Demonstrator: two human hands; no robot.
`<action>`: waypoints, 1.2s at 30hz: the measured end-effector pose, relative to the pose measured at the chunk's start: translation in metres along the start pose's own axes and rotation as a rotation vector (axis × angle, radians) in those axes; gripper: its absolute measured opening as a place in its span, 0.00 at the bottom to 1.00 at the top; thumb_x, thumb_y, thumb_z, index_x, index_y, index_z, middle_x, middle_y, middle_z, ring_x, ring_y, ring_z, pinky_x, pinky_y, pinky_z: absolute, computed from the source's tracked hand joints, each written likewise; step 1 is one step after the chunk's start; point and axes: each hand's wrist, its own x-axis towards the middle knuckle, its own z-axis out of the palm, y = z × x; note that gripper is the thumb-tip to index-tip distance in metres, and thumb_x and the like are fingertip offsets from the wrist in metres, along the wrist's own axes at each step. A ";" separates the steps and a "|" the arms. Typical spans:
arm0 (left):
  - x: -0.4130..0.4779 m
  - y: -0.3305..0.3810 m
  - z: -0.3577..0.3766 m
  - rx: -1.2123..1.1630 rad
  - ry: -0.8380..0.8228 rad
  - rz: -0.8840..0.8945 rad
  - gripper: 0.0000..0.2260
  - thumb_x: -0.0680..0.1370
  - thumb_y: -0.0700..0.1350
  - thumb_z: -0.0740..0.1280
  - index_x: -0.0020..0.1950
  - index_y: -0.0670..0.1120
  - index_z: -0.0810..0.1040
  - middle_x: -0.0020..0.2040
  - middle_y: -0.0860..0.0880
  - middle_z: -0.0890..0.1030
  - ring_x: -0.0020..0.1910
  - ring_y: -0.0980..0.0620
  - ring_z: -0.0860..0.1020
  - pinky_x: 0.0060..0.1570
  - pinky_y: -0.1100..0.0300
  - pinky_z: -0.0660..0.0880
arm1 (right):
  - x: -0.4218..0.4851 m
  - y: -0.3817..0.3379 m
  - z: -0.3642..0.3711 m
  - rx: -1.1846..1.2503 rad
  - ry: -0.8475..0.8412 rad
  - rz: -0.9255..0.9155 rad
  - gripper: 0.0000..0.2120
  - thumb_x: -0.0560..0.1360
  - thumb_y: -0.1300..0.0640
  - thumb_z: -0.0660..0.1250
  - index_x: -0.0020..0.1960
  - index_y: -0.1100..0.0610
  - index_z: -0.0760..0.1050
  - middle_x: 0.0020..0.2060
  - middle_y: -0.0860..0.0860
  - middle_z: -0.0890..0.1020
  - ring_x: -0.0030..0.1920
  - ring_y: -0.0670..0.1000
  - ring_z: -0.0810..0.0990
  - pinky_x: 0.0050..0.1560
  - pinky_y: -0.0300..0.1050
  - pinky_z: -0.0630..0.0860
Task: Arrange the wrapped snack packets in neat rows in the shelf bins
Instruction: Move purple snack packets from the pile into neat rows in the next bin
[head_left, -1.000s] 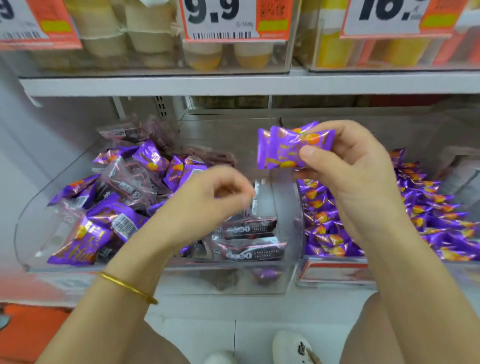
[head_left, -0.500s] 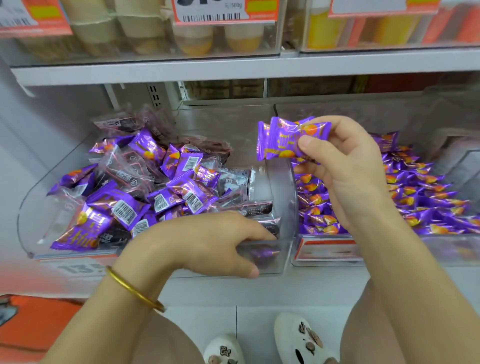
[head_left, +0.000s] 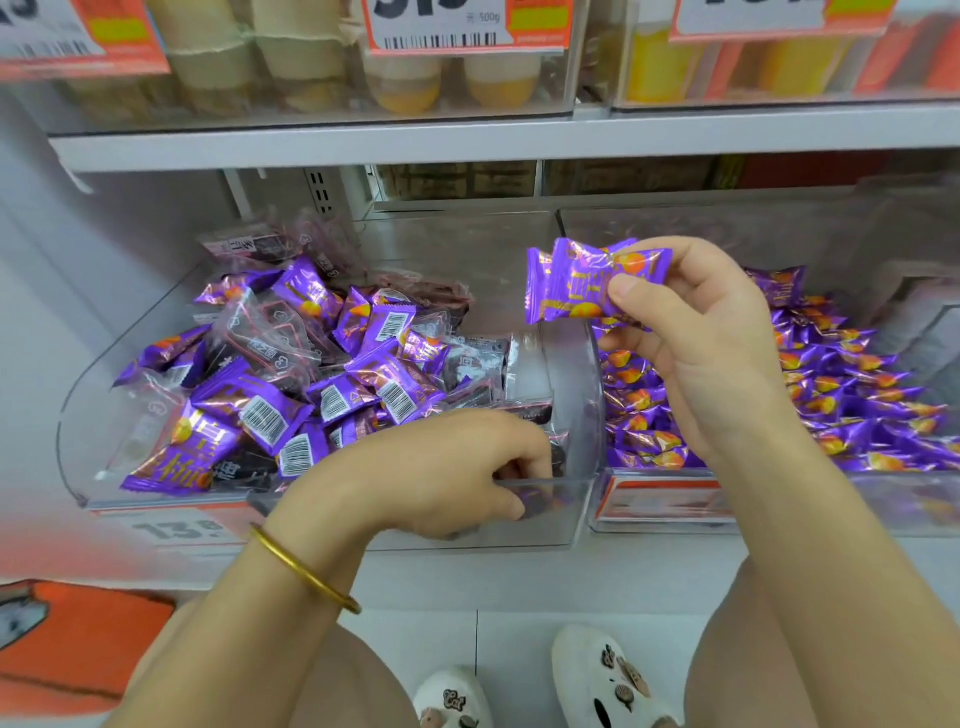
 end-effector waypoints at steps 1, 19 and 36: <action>0.000 -0.001 -0.001 -0.075 0.004 -0.005 0.06 0.74 0.39 0.67 0.48 0.48 0.77 0.47 0.53 0.79 0.42 0.59 0.76 0.43 0.64 0.74 | 0.000 0.000 0.000 0.001 0.000 0.000 0.06 0.68 0.61 0.67 0.43 0.53 0.75 0.35 0.45 0.83 0.37 0.45 0.81 0.33 0.39 0.76; 0.005 -0.016 -0.018 -1.144 0.547 -0.152 0.08 0.77 0.32 0.62 0.50 0.41 0.78 0.40 0.47 0.82 0.35 0.56 0.80 0.37 0.64 0.79 | -0.002 -0.009 -0.001 0.162 -0.043 0.056 0.04 0.69 0.63 0.63 0.43 0.58 0.74 0.31 0.47 0.80 0.32 0.46 0.79 0.31 0.39 0.75; 0.068 0.047 -0.021 -1.053 0.787 0.182 0.10 0.79 0.35 0.59 0.48 0.46 0.78 0.45 0.47 0.82 0.41 0.55 0.80 0.41 0.66 0.78 | 0.016 -0.036 -0.073 0.057 -0.122 0.171 0.10 0.63 0.70 0.67 0.37 0.55 0.77 0.36 0.53 0.81 0.33 0.50 0.80 0.34 0.44 0.80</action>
